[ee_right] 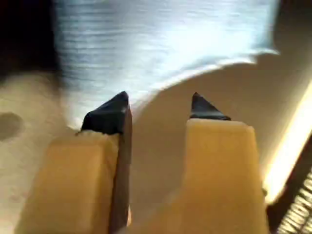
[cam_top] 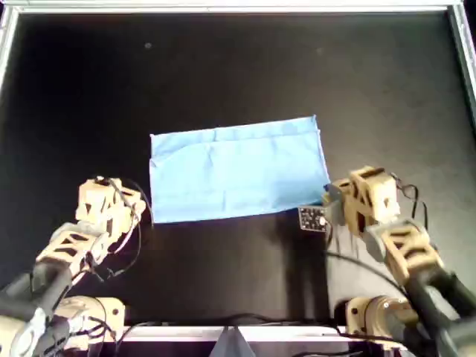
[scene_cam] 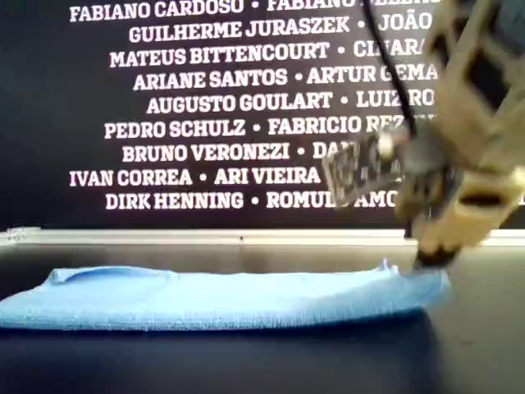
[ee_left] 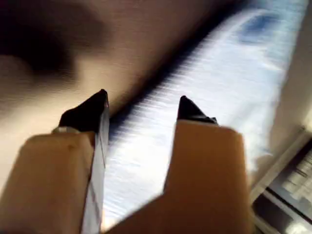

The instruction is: Fold a cloth

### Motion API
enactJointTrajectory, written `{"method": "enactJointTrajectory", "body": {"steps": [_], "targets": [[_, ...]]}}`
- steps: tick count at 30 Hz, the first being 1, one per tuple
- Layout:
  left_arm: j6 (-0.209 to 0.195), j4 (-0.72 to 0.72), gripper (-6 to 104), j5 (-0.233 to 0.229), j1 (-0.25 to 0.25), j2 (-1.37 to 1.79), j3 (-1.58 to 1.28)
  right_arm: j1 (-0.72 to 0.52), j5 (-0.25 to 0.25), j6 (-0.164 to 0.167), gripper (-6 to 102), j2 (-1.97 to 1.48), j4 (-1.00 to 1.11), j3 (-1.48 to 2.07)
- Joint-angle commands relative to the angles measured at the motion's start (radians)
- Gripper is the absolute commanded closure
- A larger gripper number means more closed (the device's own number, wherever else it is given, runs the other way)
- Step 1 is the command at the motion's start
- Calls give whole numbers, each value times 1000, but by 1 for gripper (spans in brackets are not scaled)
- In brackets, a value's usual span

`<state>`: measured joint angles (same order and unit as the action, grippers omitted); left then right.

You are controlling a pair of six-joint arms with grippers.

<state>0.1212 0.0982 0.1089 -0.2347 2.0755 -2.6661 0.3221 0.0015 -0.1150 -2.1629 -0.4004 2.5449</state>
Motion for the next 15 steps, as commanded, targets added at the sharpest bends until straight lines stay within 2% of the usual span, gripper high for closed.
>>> {"method": "enactJointTrajectory", "body": {"steps": [1, 11, 15], "targets": [[5, -2, 47, -2, 15, 166, 3, -5, -5, 6, 46, -250, 0, 57], [5, -2, 47, -2, 28, 793, -321, -21, 9, 6, 46, -575, -3, 304], [-5, 38, 48, -3, 29, 890, -362, -25, 11, 6, 46, -692, -3, 359]]}}
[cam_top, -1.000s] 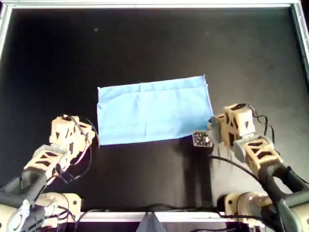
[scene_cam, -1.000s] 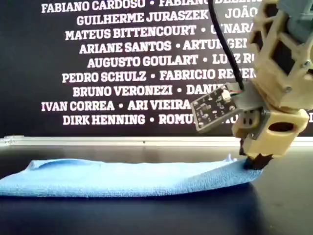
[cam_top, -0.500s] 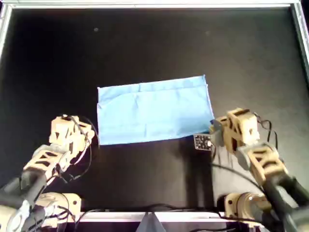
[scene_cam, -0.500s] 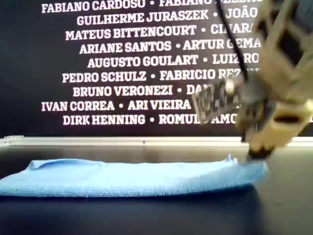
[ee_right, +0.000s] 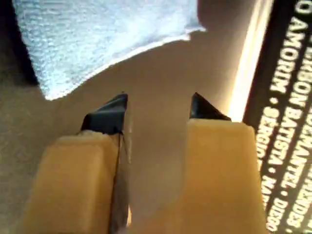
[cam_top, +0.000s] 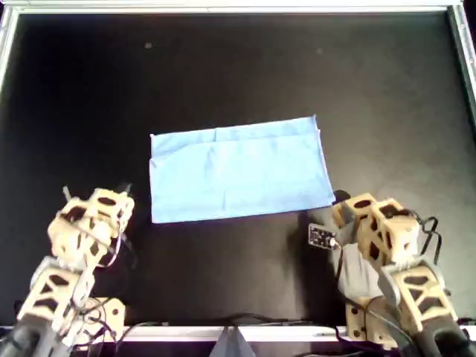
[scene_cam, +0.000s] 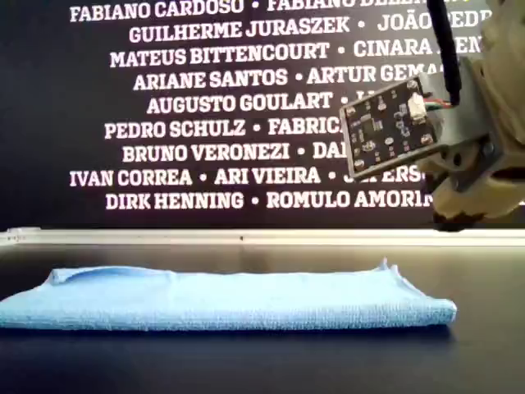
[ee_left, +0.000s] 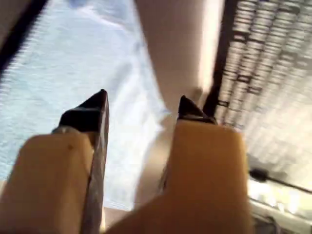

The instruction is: Fold a cloth

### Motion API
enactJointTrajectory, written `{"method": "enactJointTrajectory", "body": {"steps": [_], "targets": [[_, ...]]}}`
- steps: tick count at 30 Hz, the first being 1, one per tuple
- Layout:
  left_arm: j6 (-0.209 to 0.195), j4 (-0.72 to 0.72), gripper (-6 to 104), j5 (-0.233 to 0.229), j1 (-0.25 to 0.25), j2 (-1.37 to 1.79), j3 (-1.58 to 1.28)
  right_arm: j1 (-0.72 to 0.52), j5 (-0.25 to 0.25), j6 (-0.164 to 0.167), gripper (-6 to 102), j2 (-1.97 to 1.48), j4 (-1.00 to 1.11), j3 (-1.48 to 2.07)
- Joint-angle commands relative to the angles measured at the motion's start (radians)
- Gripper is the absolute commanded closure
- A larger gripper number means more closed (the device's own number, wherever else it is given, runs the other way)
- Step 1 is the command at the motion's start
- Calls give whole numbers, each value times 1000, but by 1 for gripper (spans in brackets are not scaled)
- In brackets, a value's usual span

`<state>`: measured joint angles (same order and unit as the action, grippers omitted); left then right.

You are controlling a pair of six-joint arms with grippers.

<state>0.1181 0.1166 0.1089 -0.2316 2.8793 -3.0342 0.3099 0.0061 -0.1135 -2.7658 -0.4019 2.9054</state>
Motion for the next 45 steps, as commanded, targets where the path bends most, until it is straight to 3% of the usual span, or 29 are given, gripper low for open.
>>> {"method": "enactJointTrajectory", "body": {"steps": [1, 5, 9, 13, 17, 21, 23, 26, 28, 31, 32, 37, 42, 45], "targets": [[6, 40, 48, -3, 26, 87, 6, -12, 8, 5, 46, -121, -2, 18], [9, 121, 49, -3, 26, 67, 6, -51, 8, 5, 46, -224, -2, 109], [9, 181, 49, -5, 28, 87, 6, -166, 8, 5, 47, -295, -2, 130], [9, 187, 51, -5, 74, 87, 6, -275, 3, 5, 58, -304, -2, 130], [-5, 187, 68, -5, 155, 89, 8, -281, -11, 3, 81, -305, -2, 130], [-6, 179, 94, 14, 156, 92, 8, -270, -12, 2, 100, -299, 0, 130], [-6, 178, 101, 14, 153, 92, 8, -270, -12, 2, 97, -308, 0, 130], [-6, 178, 98, 14, 153, 92, 6, -270, -12, 6, 90, -308, -2, 126], [-6, 178, 96, 14, 156, 92, 6, -268, -15, 29, 84, -304, -2, 123], [-6, 178, 95, 14, 161, 92, 6, -255, -48, 80, 68, -287, 0, 127], [-6, 178, 95, 14, 161, 91, 6, -255, -66, 80, 62, -288, 0, 129], [5, 178, 95, 14, 163, 89, 6, -268, -63, 92, 39, -311, 2, 129], [5, 178, 95, 14, 164, 87, 6, -272, -63, 98, 30, -311, -2, 118], [3, 178, 95, 14, 164, 87, 6, -250, -81, 133, 29, -279, -3, 115]]}}
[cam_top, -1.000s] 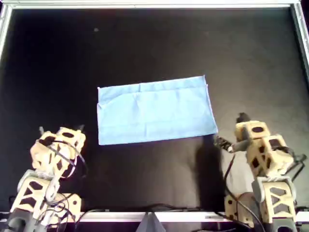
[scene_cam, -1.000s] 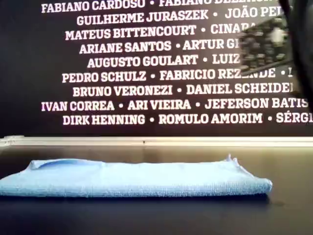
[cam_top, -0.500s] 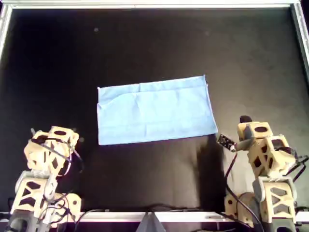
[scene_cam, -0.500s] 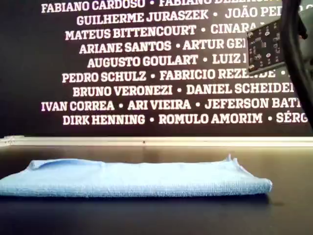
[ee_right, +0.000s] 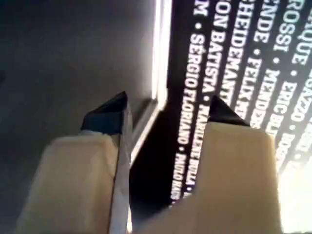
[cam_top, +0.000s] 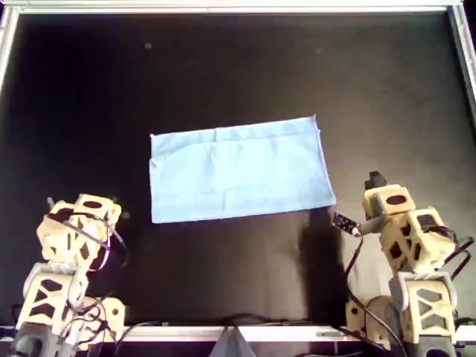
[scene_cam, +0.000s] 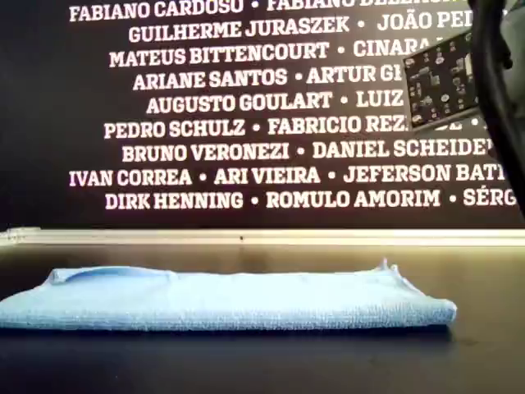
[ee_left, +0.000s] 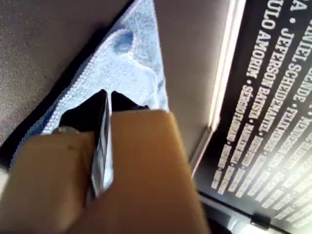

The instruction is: Fold a cloth

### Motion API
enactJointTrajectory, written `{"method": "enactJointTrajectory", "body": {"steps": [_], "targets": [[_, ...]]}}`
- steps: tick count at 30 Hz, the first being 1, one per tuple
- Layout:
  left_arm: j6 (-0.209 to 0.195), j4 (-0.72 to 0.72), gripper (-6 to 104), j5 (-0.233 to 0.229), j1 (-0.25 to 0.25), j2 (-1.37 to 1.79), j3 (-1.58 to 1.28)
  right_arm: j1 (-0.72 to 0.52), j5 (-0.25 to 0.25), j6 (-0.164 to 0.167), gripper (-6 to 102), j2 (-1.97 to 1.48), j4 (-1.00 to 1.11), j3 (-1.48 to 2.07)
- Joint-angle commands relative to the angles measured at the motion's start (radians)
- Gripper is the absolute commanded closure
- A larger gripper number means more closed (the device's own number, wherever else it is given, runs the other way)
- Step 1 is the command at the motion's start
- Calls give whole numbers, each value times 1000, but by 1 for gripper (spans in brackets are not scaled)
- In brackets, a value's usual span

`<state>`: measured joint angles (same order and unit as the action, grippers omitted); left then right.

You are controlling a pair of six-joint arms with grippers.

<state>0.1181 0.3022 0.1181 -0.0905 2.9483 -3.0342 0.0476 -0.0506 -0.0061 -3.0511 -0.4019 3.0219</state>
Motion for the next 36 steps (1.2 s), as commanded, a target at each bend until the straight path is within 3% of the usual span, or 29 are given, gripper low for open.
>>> {"method": "enactJointTrajectory", "body": {"steps": [1, 5, 8, 13, 23, 36], "targets": [[-2, -8, 95, 5, 23, 14, 6, 14, -25, 46, 29, 15, -5, -3], [-5, -8, 95, 5, 20, 14, 6, 14, -25, 115, 29, 166, -6, -29], [-6, -8, 95, 5, 15, 11, 6, 14, -26, 135, 29, 371, -8, -137], [-6, -8, 95, 5, 21, 5, 6, 14, -32, 135, 29, 782, -94, -353], [-5, -8, 95, 5, 21, 2, 6, 14, -187, 132, 10, 966, -104, -454], [-5, -8, 95, 5, 14, 5, 6, 54, -190, 124, 8, 1167, -98, -598]]}}
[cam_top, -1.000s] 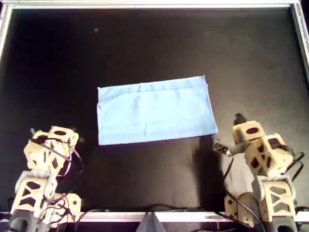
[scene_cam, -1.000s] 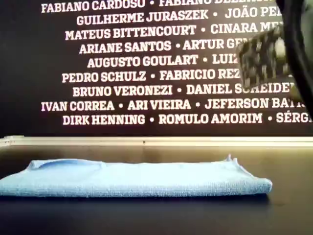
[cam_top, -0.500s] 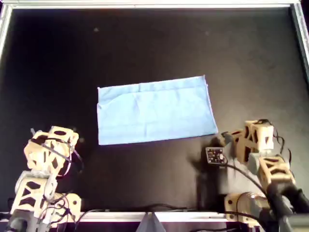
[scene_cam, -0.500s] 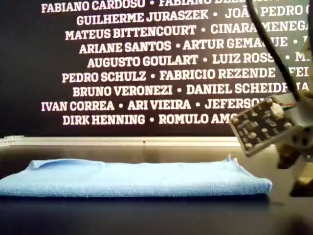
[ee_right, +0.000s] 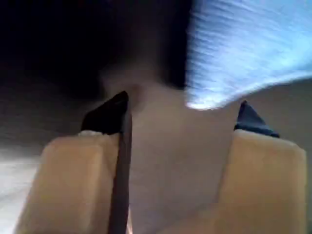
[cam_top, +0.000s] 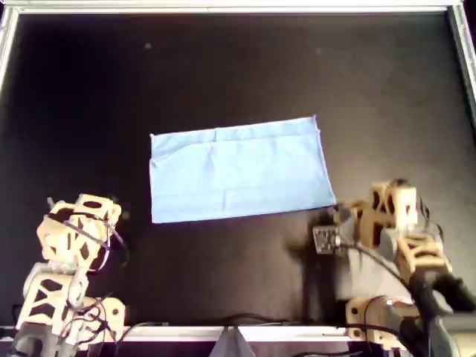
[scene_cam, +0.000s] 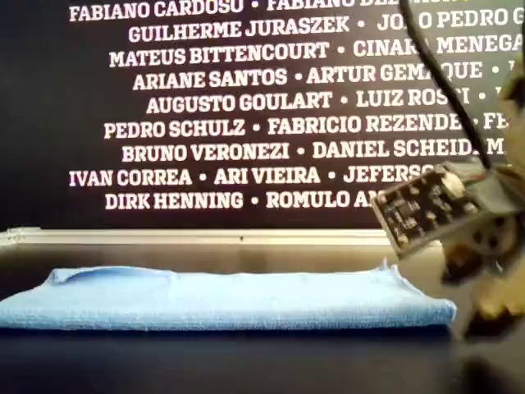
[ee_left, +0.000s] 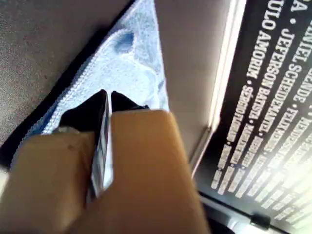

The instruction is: Fold a cloth

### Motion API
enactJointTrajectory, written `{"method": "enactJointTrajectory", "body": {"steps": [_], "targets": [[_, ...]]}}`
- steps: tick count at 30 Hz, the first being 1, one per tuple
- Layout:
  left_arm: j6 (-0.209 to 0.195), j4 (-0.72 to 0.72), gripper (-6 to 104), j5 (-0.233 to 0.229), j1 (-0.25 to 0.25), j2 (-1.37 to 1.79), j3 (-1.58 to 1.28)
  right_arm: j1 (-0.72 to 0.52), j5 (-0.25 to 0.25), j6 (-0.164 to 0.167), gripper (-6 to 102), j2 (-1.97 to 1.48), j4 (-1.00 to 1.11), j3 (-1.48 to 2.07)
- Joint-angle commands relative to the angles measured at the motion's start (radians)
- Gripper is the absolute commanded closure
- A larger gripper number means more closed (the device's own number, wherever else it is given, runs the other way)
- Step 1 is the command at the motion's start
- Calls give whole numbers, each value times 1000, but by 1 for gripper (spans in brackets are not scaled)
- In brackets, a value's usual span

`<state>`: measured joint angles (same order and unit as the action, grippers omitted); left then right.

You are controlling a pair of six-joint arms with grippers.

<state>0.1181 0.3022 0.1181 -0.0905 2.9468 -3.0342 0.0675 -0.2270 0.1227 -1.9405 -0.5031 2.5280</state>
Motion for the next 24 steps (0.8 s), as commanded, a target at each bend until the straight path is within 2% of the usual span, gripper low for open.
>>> {"method": "enactJointTrajectory", "body": {"steps": [1, 6, 18, 24], "targets": [[-5, -8, 95, 5, 14, 5, 6, 54, -14, -9, 8, 95, 3, -129], [-5, -8, 95, 5, 14, 3, 6, 110, 2, -11, 8, 196, 3, -235], [-6, -8, 95, 5, 14, 3, 6, 106, 5, -3, 9, 241, 3, -282], [-6, -6, 95, 5, 12, 3, 6, 109, 5, -9, 9, 318, 2, -353]]}}
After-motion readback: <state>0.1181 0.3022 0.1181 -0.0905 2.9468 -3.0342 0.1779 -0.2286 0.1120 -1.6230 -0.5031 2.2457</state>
